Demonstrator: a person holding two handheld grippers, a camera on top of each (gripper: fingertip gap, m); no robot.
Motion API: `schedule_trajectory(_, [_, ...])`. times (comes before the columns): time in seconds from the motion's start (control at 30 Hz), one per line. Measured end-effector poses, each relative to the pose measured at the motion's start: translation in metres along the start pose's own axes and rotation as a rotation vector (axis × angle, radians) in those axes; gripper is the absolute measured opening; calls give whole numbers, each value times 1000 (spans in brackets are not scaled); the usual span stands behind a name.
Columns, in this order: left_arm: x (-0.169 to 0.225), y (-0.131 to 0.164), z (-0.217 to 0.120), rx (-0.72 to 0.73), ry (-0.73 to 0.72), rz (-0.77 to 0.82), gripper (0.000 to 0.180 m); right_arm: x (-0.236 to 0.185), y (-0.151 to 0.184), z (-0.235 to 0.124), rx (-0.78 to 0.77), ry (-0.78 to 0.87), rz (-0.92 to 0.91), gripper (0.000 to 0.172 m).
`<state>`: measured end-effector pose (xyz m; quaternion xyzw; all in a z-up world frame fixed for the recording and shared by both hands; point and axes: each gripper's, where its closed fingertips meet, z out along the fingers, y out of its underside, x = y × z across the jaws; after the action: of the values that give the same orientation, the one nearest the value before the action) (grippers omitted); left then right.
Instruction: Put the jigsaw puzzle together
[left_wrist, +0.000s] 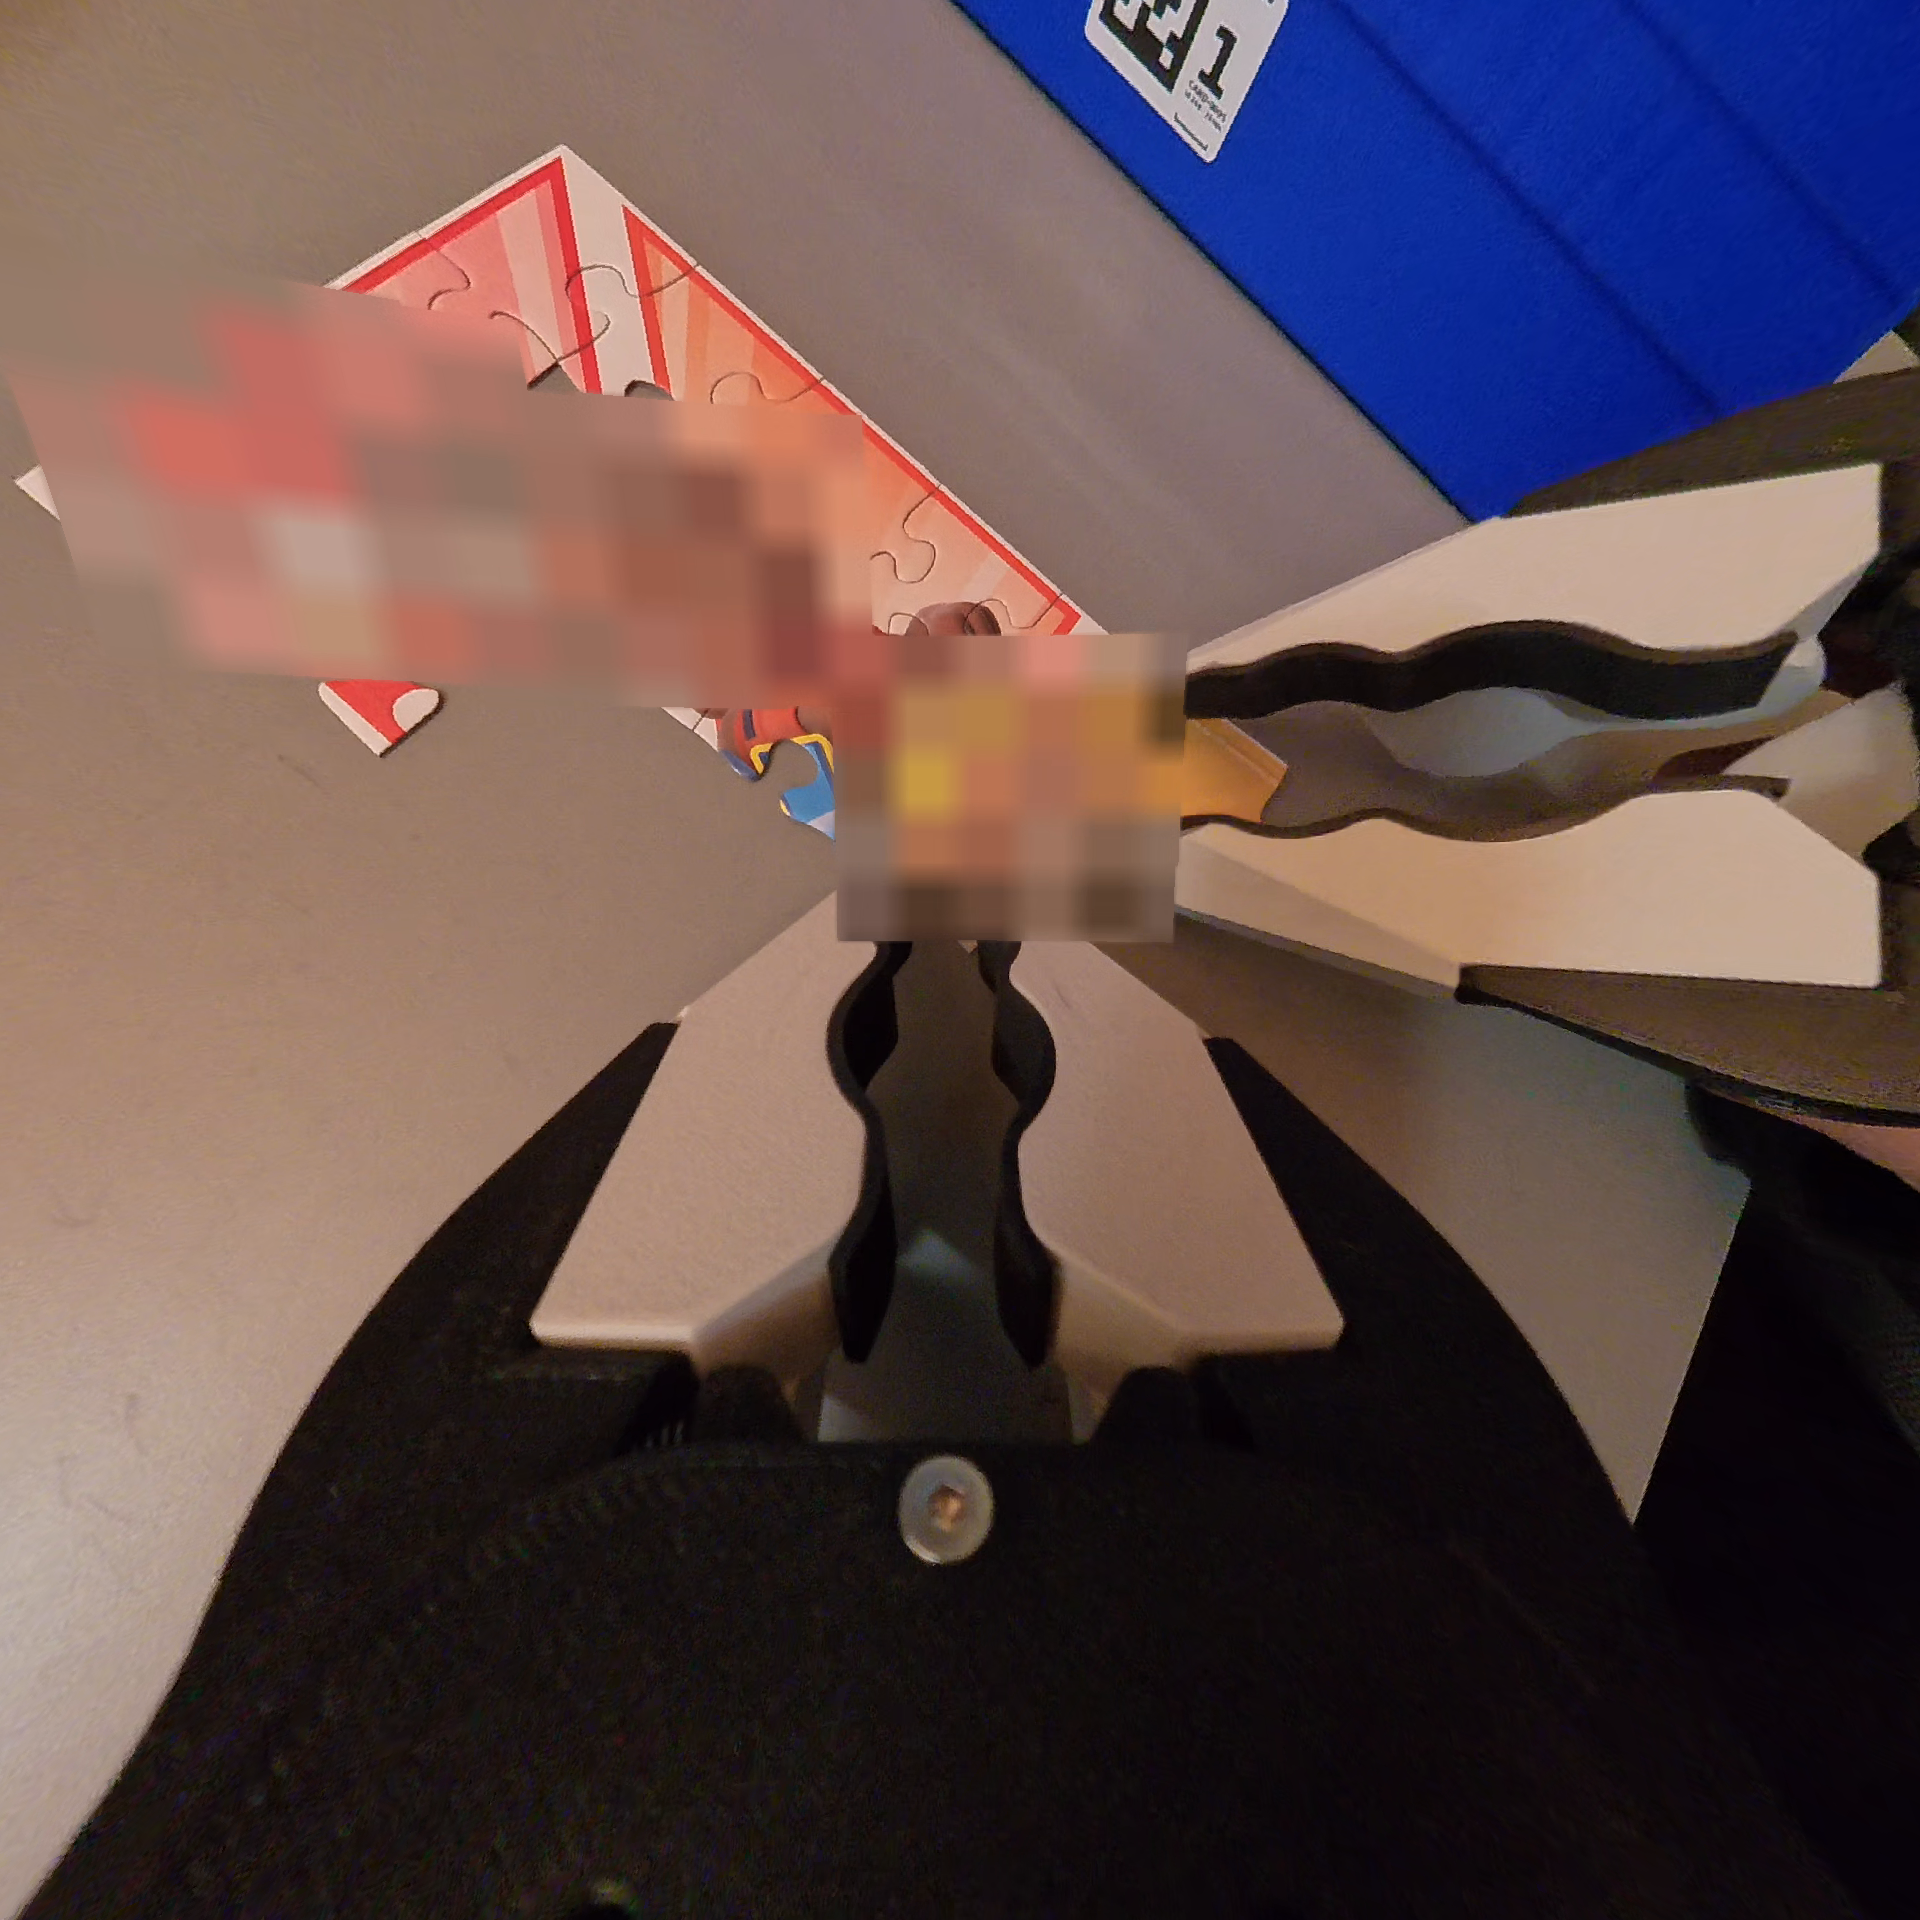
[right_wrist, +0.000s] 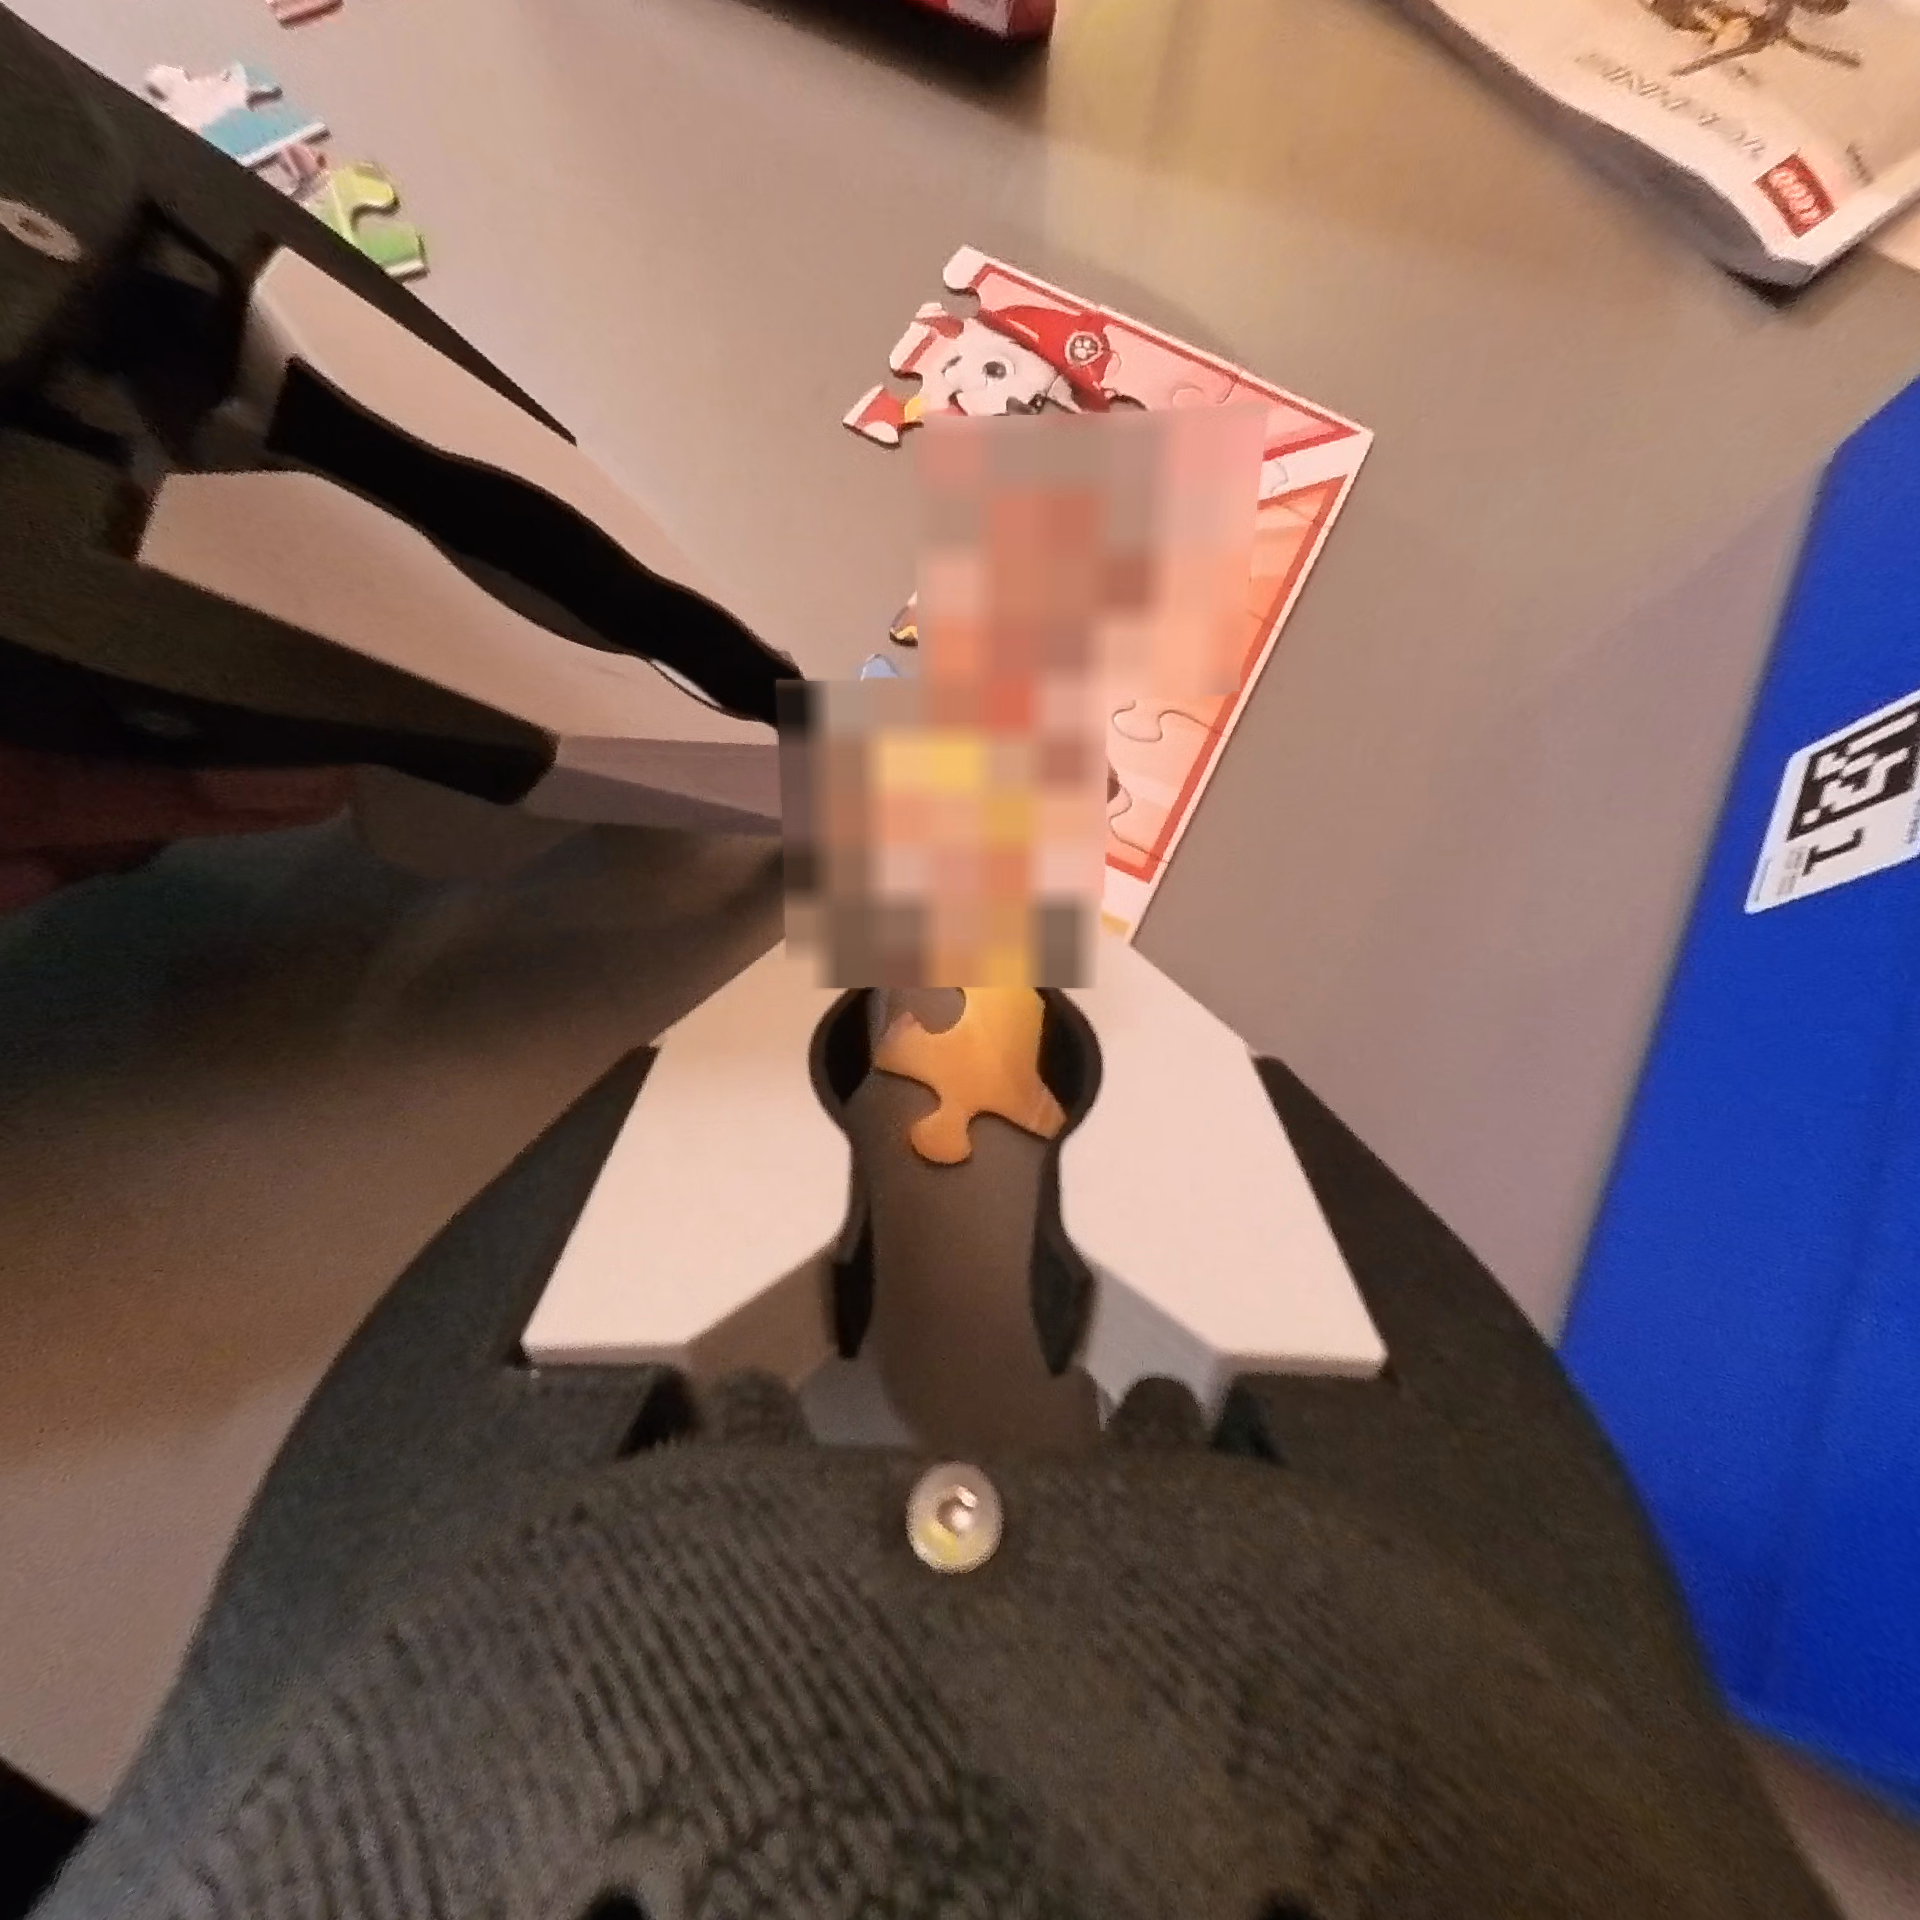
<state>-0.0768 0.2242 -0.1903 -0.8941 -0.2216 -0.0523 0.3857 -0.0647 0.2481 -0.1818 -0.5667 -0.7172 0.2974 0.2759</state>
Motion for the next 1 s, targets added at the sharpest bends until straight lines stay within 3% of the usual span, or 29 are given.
schedule_trajectory(0.27, [0, 0, 0, 3, 2, -5, 9, 0, -4, -5, 60, -35, 63, 31])
schedule_trajectory(0.37, [0, -1, 1, 3, 3, -2, 8, -2, 7, 0, -2, -57, 77, 37])
schedule_trajectory(0.5, [1, 0, 0, 4, 0, -2, 8, 9, 6, -18, 44, 14, 62, 30])
schedule_trajectory(0.7, [1, -1, 1, 3, -2, -1, 8, 2, 20, -21, 29, -45, 104, 26])
schedule_trajectory(1.0, [1, 0, 1, 2, -15, 3, 8, 6, 27, -19, 14, -30, 123, 34])
